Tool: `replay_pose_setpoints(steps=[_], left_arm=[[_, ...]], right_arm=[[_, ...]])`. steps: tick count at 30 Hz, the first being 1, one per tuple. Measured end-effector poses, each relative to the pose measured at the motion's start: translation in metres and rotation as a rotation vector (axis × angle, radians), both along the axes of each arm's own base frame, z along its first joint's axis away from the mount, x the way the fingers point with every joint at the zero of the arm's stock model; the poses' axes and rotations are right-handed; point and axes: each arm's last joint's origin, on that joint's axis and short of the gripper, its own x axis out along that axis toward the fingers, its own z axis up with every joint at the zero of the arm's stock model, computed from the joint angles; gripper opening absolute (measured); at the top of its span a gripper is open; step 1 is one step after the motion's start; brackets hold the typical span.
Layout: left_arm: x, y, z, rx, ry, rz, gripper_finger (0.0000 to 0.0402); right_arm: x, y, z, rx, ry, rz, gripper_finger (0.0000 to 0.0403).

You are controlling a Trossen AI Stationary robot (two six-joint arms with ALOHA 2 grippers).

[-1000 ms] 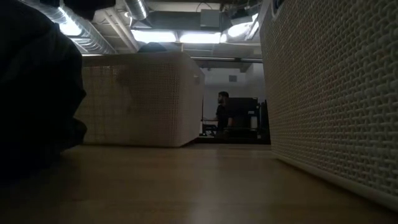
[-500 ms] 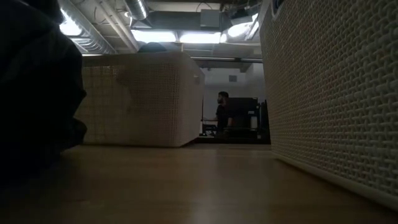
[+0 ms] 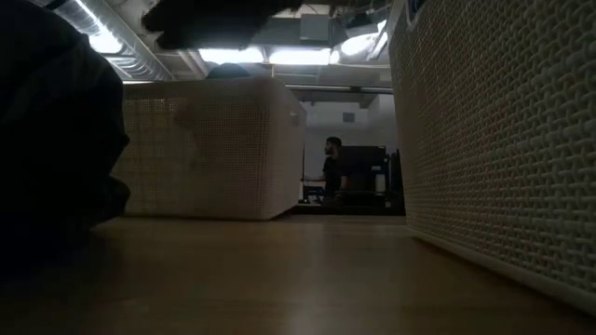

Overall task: Sort clothes
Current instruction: Put the black pants into the bottom white bin

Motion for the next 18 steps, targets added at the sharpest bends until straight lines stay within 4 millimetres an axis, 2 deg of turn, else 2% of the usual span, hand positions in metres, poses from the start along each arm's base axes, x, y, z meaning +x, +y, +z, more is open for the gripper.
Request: replay_pose_setpoints(steps=[4, 8, 14, 18], left_arm=[[0.001, -0.010, -0.017, 0.066, 0.117, 0.027, 0.0145], [0.009, -0.019, -0.035, 0.152, 0.161, 0.013, 0.0144], [0.031, -0.014, -0.054, 0.439, 0.032, 0.051, 0.0143], [0.045, -0.006, -0.061, 0.593, -0.055, 0.098, 0.0143]], right_arm=[[0.011, -0.002, -0.029, -0.008, 0.043, -0.008, 0.0237], [0.018, -0.004, -0.052, -0.012, 0.074, -0.015, 0.0237], [0.023, -0.010, -0.072, -0.018, 0.120, -0.038, 0.0237], [0.024, -0.013, -0.075, 0.004, 0.129, -0.058, 0.0237]])
